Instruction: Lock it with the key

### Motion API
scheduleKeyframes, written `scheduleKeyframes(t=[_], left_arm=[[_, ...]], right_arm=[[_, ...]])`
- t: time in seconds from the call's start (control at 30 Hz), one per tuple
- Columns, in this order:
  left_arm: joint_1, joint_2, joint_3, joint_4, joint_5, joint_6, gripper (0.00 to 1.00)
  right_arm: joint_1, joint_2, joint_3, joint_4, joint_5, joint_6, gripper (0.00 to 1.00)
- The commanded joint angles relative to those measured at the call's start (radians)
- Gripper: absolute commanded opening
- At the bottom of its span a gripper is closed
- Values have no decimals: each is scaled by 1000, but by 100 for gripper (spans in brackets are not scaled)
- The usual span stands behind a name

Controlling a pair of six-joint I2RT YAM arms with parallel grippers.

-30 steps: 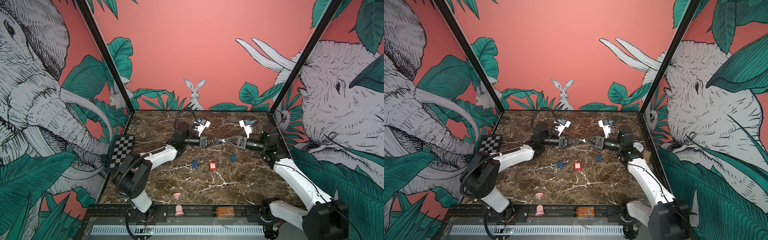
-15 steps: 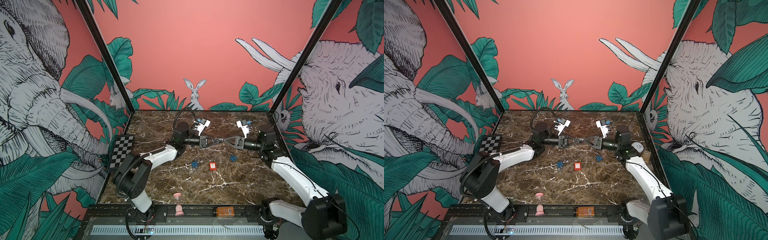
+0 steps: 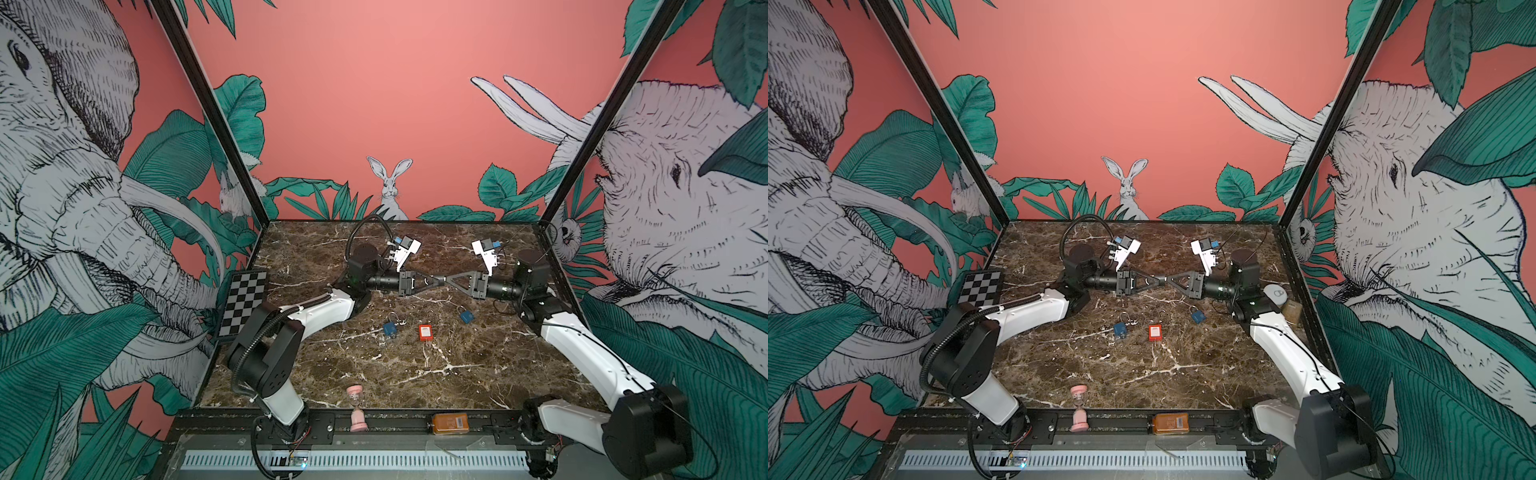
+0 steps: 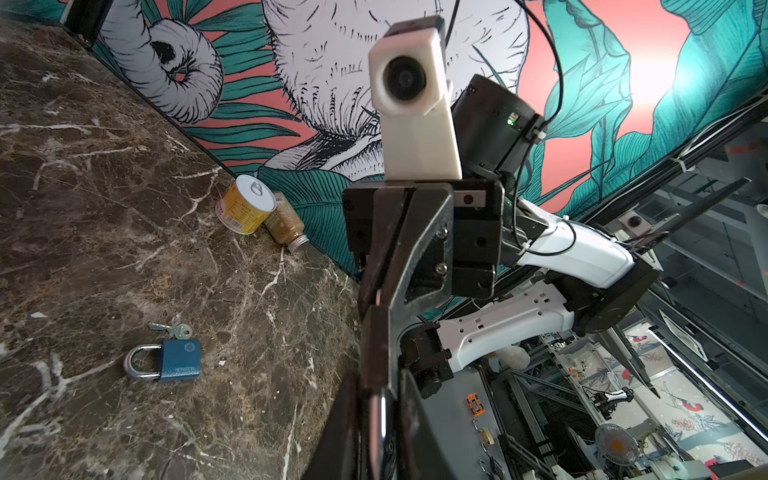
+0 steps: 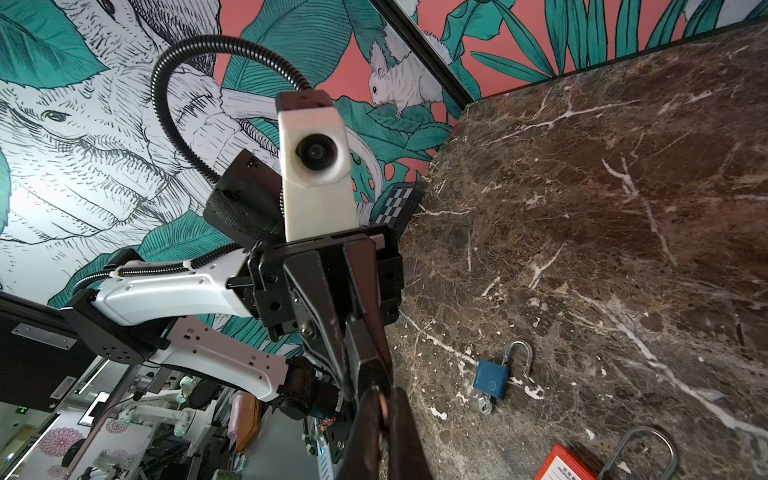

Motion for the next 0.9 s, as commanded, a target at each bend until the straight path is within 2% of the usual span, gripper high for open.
scheduleKeyframes(t=[0.0,0.23,0.4,0.5,0.57,0.67,0.7,0.77,0.87], left_arm=[[-1,-44,-7,53,8,5,0],[11,-57,-22,67,1,-11,0],[16,-54,-23,84,3,-23,0],[16,-44,-15,32,-3,5,0],[7,-38,8,-115,-16,91,0],[-34,8,147,-594,-22,403,0],[-53,42,214,-770,-23,510,0],[-93,112,323,-1006,-27,675,0],[-138,207,428,-1170,-31,826,0]], right_arm=[[-15,-1,-27,79,-19,25,0],[-90,-3,-86,294,-66,173,0],[-107,-15,-89,284,-59,169,0],[-129,-34,-92,222,-25,150,0],[-152,-60,-89,100,42,102,0],[-158,-115,-83,-127,173,-13,0],[-157,-130,-96,-154,207,-8,0],[-158,-144,-132,-167,248,21,0],[-155,-164,-218,-145,315,50,0]])
